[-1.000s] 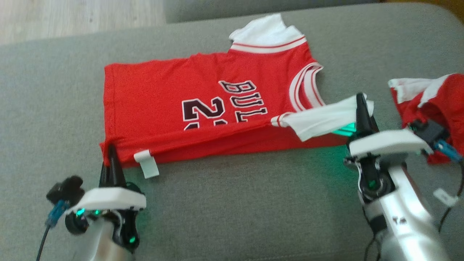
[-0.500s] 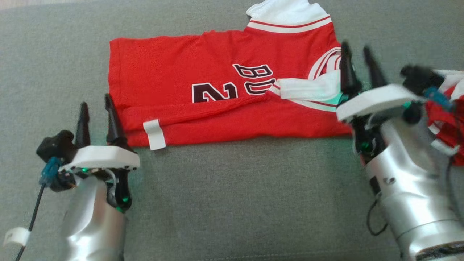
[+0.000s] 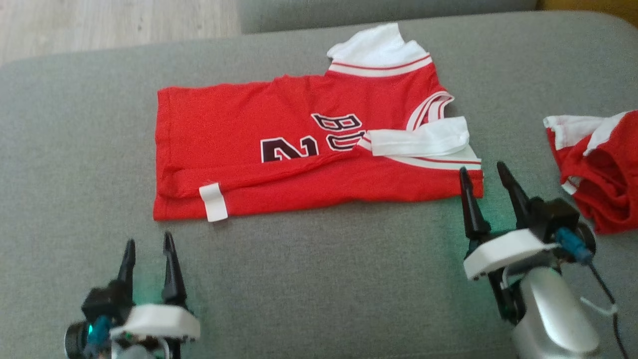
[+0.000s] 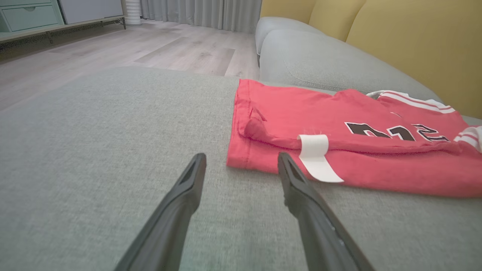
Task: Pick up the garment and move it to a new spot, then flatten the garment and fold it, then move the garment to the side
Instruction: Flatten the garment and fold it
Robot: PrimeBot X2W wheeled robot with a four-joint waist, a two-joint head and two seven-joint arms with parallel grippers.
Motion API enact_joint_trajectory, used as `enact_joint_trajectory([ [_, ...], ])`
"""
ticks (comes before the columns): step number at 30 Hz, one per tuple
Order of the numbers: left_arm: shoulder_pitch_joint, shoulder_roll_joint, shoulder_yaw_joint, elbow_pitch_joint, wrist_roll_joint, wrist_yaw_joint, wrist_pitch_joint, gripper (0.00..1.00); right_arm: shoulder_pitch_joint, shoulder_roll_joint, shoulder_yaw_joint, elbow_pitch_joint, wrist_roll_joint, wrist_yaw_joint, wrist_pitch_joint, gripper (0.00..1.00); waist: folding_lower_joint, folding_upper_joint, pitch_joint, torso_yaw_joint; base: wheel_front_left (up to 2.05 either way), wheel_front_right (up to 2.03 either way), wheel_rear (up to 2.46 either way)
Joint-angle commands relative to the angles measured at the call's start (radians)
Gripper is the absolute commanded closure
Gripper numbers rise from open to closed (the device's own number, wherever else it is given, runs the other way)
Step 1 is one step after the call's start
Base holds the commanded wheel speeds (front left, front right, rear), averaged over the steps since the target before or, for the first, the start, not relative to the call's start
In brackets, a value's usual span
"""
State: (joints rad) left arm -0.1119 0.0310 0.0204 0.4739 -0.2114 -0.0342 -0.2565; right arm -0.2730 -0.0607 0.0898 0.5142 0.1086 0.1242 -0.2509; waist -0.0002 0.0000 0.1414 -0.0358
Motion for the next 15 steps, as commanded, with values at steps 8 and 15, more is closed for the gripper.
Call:
enact_joint_trajectory([
  [8, 0.11, 0.019, -0.023, -0.028, -0.022, 0.016, -0.005, 0.0, 0.109, 0.01, 0.02, -0.01, 0.046, 0.007, -0.011, 0.0, 0.0002, 0.0, -0.103, -0.001, 0.0, 0.0, 0.0],
  [15, 0.139, 0.019, -0.032, -0.025, -0.04, 0.027, -0.005, 0.0, 0.139, 0.01, 0.026, 0.0, 0.049, 0.007, -0.011, 0.0, 0.0002, 0.0, -0.116, -0.001, 0.0, 0.0, 0.0],
])
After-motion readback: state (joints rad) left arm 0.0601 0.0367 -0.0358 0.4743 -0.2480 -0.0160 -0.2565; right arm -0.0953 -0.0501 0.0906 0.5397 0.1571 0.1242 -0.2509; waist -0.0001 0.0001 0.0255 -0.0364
